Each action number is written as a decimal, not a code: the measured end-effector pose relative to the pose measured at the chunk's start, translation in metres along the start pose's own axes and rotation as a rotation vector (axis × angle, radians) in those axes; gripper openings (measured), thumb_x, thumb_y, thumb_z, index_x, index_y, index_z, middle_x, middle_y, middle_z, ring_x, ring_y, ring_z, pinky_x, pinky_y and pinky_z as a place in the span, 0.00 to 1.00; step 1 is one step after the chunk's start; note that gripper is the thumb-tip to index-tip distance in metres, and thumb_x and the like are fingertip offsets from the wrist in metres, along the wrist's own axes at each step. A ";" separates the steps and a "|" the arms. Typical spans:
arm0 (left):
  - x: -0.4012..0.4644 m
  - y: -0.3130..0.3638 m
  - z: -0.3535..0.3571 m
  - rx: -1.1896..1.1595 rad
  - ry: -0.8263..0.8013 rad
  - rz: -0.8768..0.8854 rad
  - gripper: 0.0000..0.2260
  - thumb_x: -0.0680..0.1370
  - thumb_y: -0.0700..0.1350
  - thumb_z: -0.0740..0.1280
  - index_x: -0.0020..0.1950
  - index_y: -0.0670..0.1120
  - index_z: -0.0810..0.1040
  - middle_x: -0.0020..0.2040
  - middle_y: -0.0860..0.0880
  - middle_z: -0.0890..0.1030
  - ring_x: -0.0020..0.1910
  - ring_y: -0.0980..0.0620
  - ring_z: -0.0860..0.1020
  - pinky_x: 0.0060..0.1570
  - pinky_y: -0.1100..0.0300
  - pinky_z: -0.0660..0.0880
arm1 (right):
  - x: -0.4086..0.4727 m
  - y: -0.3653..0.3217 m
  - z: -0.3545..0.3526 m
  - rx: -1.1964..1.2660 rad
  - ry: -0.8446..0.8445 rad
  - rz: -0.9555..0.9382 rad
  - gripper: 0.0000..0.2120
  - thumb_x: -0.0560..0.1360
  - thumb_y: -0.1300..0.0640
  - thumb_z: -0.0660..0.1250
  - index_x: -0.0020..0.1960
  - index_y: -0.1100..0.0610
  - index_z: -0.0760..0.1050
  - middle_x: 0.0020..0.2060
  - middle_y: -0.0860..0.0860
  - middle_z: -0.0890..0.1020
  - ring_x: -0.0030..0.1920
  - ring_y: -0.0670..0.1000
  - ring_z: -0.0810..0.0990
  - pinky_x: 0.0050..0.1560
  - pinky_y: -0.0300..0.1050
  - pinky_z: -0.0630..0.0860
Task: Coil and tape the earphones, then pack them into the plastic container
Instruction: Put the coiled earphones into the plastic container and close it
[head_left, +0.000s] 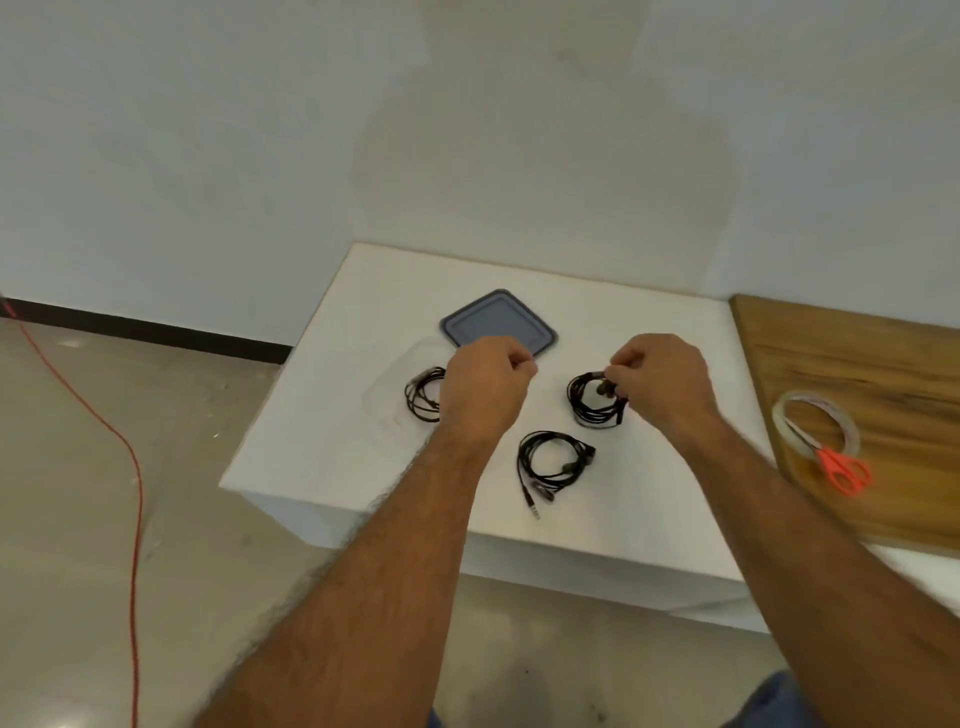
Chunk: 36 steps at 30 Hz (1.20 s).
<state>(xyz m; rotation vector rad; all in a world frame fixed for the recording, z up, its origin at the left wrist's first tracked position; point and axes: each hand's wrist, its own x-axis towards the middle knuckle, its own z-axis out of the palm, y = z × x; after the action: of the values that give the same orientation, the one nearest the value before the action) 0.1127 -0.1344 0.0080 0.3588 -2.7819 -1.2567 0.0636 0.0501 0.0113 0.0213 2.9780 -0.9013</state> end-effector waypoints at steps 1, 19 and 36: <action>0.001 0.005 0.009 -0.007 -0.015 0.012 0.08 0.79 0.48 0.67 0.53 0.48 0.83 0.47 0.52 0.84 0.48 0.53 0.81 0.48 0.58 0.77 | 0.002 0.016 -0.006 0.059 0.022 0.049 0.01 0.72 0.58 0.71 0.42 0.54 0.81 0.40 0.51 0.85 0.43 0.54 0.84 0.50 0.55 0.81; 0.015 0.026 0.096 0.131 -0.113 -0.211 0.08 0.79 0.49 0.66 0.53 0.46 0.81 0.46 0.49 0.82 0.44 0.51 0.78 0.39 0.59 0.69 | 0.023 0.059 0.018 0.450 -0.204 0.217 0.04 0.74 0.61 0.69 0.41 0.57 0.81 0.39 0.59 0.85 0.37 0.60 0.85 0.38 0.54 0.84; 0.000 -0.030 -0.054 -0.045 0.027 -0.208 0.06 0.73 0.46 0.72 0.49 0.50 0.84 0.41 0.52 0.85 0.41 0.55 0.83 0.44 0.58 0.78 | -0.020 -0.065 0.039 0.663 -0.310 0.052 0.04 0.75 0.63 0.70 0.42 0.60 0.82 0.38 0.59 0.85 0.35 0.53 0.86 0.34 0.46 0.82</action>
<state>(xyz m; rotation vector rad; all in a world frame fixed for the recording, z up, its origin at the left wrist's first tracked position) 0.1268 -0.1935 0.0215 0.6718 -2.7459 -1.3417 0.0831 -0.0260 0.0156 -0.0233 2.2717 -1.6571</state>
